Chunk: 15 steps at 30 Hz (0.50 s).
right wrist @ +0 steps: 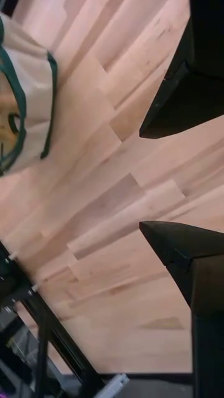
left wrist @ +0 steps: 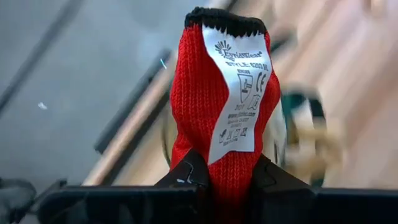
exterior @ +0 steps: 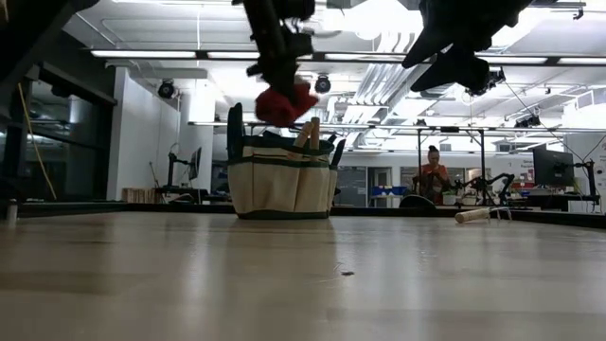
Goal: Pick & Place Garden tools in Gardening bag
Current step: Put the red gloves into the white gardening bag
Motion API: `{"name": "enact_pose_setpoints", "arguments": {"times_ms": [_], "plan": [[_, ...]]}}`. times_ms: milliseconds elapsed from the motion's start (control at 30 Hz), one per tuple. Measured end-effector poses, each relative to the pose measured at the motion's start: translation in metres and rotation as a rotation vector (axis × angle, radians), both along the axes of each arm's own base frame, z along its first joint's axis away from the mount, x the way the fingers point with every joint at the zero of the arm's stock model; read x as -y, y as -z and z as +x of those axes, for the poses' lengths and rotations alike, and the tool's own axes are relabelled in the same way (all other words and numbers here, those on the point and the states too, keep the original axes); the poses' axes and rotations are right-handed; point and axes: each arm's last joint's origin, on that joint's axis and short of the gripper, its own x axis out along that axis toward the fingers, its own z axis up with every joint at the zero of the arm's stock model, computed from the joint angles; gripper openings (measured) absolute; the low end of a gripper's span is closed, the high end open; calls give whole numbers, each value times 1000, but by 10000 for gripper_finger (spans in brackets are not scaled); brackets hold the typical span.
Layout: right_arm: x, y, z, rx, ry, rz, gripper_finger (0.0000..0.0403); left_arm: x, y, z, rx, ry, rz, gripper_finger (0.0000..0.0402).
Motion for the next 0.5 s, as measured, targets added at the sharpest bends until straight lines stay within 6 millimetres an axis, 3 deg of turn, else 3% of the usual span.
{"name": "enact_pose_setpoints", "arguments": {"times_ms": [333,500], "plan": [[2,0,0,5,65,-30,221,-9,41,12,-134,88,-38,25],[2,0,0,5,65,-30,221,-9,51,12,-181,128,-40,25]]}}
